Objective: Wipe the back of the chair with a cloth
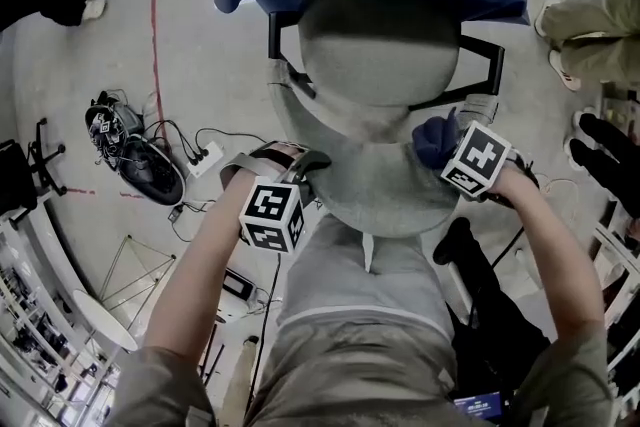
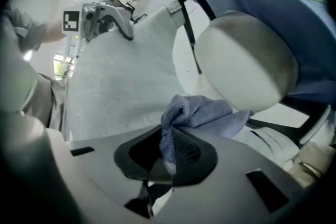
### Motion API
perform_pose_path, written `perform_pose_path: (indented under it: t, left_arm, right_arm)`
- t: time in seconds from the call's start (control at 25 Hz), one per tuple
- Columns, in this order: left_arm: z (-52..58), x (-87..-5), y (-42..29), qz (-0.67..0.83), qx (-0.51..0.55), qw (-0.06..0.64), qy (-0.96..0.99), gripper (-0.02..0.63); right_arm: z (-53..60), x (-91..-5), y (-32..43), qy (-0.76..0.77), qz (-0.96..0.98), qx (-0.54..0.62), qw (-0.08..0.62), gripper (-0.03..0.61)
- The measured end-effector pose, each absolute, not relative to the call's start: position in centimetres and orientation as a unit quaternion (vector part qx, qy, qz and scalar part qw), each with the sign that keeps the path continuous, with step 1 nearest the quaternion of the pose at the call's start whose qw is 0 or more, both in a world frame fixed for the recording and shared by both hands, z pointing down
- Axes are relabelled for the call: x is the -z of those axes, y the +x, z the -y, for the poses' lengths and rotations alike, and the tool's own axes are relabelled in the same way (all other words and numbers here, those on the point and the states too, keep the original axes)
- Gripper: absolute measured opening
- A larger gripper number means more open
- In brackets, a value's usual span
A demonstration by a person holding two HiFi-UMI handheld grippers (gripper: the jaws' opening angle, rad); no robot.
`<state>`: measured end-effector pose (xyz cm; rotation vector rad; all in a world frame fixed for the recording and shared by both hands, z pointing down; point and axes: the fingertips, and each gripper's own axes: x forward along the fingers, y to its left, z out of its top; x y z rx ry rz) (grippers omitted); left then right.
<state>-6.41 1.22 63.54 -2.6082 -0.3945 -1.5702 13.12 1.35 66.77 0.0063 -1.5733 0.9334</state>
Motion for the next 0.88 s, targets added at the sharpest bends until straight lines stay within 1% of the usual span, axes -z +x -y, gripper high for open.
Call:
perform_pose_path:
  t: [0.12, 0.28, 0.44, 0.56, 0.68, 0.76, 0.88]
  left_arm:
    - [-1.3, -63.6, -6.4, 0.129, 0.512, 0.037, -0.848, 0.152]
    - [-1.3, -63.6, -6.5, 0.133, 0.516, 0.037, -0.846, 0.152]
    - [-1.3, -63.6, -6.6, 0.132, 0.518, 0.036, -0.844, 0.152]
    - [-1.2, -63.7, -6.6, 0.129, 0.519, 0.035, -0.844, 0.152]
    - [-1.2, -63.8, -6.5, 0.128, 0.519, 0.035, -0.845, 0.152]
    - [-1.2, -63.9, -6.6, 0.128, 0.52, 0.035, -0.844, 0.152]
    - [-1.2, -64.1, -6.7, 0.128, 0.521, 0.034, -0.843, 0.152]
  right_arm:
    - [-3.6, -64.1, 6.4, -0.029, 0.718, -0.429, 0.548, 0.066]
    - [-3.2, -60.2, -2.1, -0.043, 0.768, -0.435, 0.467, 0.066]
    - [-1.3, -56.9, -6.8, -0.041, 0.799, -0.441, 0.407, 0.066]
    - [-0.8, -55.9, -7.9, -0.026, 0.81, -0.451, 0.374, 0.066]
    - [-1.5, -55.8, -6.9, -0.017, 0.812, -0.451, 0.369, 0.066]
    - [-2.4, -55.8, -5.3, -0.023, 0.811, -0.445, 0.379, 0.066]
    - [-4.3, -55.9, -2.0, -0.036, 0.804, -0.427, 0.411, 0.066]
